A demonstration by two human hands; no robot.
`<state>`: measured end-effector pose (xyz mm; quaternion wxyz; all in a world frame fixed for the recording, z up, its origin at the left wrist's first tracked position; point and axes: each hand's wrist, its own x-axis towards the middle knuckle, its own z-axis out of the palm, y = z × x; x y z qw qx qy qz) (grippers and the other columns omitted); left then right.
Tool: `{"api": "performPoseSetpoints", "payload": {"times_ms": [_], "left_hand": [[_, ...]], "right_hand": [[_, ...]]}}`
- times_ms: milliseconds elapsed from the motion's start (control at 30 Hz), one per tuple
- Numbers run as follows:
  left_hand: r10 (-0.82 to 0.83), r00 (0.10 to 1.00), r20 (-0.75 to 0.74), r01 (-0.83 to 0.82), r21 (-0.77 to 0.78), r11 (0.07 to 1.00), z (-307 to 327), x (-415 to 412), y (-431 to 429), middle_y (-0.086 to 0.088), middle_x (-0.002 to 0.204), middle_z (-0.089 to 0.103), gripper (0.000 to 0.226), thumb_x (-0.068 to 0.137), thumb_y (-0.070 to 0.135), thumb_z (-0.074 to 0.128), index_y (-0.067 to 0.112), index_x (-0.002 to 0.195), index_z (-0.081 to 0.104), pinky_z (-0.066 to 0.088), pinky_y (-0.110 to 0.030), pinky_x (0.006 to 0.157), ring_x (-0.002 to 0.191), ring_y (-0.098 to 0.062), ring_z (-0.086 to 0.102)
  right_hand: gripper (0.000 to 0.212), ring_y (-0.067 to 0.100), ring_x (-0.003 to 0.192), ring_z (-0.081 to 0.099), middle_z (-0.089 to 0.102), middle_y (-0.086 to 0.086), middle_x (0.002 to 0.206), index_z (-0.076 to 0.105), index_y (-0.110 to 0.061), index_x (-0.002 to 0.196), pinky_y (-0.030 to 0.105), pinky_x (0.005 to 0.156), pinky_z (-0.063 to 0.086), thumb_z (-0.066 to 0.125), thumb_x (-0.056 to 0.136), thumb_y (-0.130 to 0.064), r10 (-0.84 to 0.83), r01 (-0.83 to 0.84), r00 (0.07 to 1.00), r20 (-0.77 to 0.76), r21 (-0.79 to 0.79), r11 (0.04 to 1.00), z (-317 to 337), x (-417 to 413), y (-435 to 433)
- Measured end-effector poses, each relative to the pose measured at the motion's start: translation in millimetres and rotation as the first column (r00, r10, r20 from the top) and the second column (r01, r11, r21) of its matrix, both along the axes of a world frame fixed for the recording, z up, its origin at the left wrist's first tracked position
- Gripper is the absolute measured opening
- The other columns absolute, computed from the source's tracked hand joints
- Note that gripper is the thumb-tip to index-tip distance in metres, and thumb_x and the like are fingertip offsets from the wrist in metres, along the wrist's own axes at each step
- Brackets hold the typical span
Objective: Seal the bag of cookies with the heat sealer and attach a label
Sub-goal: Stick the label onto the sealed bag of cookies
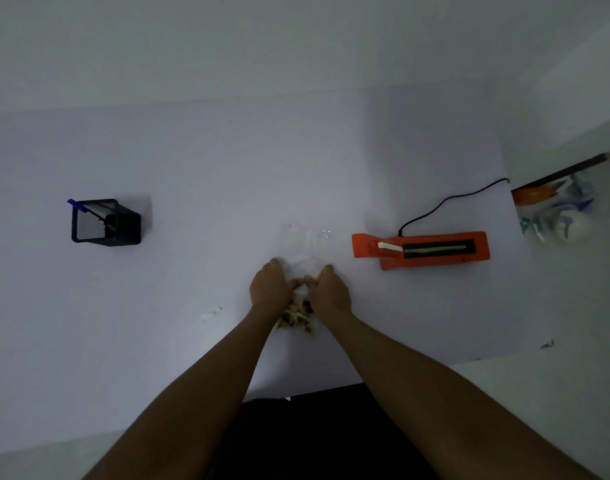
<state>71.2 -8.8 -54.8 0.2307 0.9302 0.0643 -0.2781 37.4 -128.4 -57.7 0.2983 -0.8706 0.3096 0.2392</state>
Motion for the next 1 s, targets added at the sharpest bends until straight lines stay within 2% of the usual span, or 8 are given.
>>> {"api": "performPoseSetpoints", "payload": {"times_ms": [133,267,367,467,533,700,900,1000], "left_hand": [[0.020,1.000,0.012,-0.020,-0.022,1.000,-2.0,0.8,3.8,-0.007,0.090,0.065,0.035,0.086,0.043,0.066,0.012,0.093,0.053,0.039,-0.030,0.065,0.082,-0.026,0.062],[-0.015,0.999,0.046,0.017,-0.036,0.999,-8.0,-0.1,10.9,-0.004,0.080,0.060,0.030,0.091,0.037,0.061,0.015,0.081,0.045,0.037,-0.031,0.062,0.074,-0.024,0.058],[-0.046,0.996,0.070,0.050,-0.061,0.997,-11.5,-1.8,14.7,-0.005,0.079,0.060,0.031,0.093,0.042,0.055,0.016,0.081,0.045,0.039,-0.033,0.061,0.076,-0.027,0.061],[-0.090,0.992,0.092,0.094,-0.043,0.995,-10.0,-2.3,14.1,-0.003,0.080,0.060,0.046,0.087,0.060,0.054,0.014,0.089,0.049,0.042,-0.033,0.061,0.073,-0.024,0.060],[-0.123,0.988,0.096,0.125,-0.015,0.992,-9.6,-2.1,13.9,-0.004,0.083,0.061,0.052,0.082,0.063,0.059,0.013,0.094,0.050,0.045,-0.033,0.062,0.074,-0.025,0.060],[-0.116,0.993,0.036,0.118,-0.038,0.992,-8.7,1.5,14.1,-0.009,0.090,0.064,0.037,0.086,0.044,0.064,0.012,0.093,0.049,0.042,-0.033,0.065,0.083,-0.029,0.062],[-0.128,0.992,-0.017,0.126,-0.055,0.990,-4.6,6.0,16.6,-0.012,0.095,0.065,0.024,0.090,0.029,0.062,0.008,0.097,0.052,0.045,-0.037,0.073,0.089,-0.031,0.061],[-0.093,0.995,-0.041,0.089,-0.088,0.992,-3.3,4.4,18.7,-0.010,0.097,0.064,0.016,0.089,0.022,0.061,0.010,0.095,0.052,0.043,-0.033,0.072,0.090,-0.028,0.059]], "right_hand": [[0.029,0.029,0.093,0.065,0.065,0.010,0.103,0.051,-0.009,0.110,0.033,0.069,0.046,0.055,0.097,-0.034,0.015,-0.014,1.000,0.006,-0.004,1.000,-0.6,0.7,-1.7],[0.016,0.029,0.088,0.064,0.066,0.011,0.095,0.050,-0.009,0.103,0.031,0.065,0.040,0.053,0.098,-0.024,0.023,-0.024,0.999,0.030,0.021,0.999,-0.4,-1.5,-7.8],[0.015,0.029,0.085,0.064,0.060,0.006,0.088,0.048,-0.011,0.099,0.031,0.064,0.040,0.050,0.100,-0.026,0.048,-0.050,0.997,0.061,0.029,0.998,0.4,-4.4,-9.7],[0.029,0.027,0.083,0.061,0.059,0.004,0.087,0.049,-0.011,0.102,0.031,0.065,0.039,0.051,0.098,-0.039,0.021,-0.025,0.997,0.071,0.059,0.998,0.4,-5.8,-8.9],[0.036,0.025,0.083,0.061,0.062,0.006,0.091,0.049,-0.011,0.104,0.030,0.065,0.040,0.055,0.095,-0.045,0.009,-0.013,0.997,0.076,0.052,0.999,-0.5,-5.8,-6.5],[0.036,0.016,0.077,0.051,0.054,0.000,0.087,0.045,-0.013,0.099,0.028,0.064,0.036,0.064,0.090,-0.043,0.013,-0.022,0.994,0.111,0.077,0.997,2.2,-8.7,-5.6],[0.022,0.020,0.074,0.053,0.056,0.003,0.082,0.042,-0.015,0.091,0.029,0.063,0.037,0.061,0.095,-0.026,0.029,-0.035,0.997,0.076,0.071,0.997,2.1,-6.4,-7.2],[0.017,0.021,0.074,0.055,0.056,0.003,0.079,0.046,-0.013,0.087,0.028,0.060,0.037,0.060,0.095,-0.018,-0.011,0.002,0.998,0.069,0.120,0.993,2.1,-6.4,-9.4]]}}
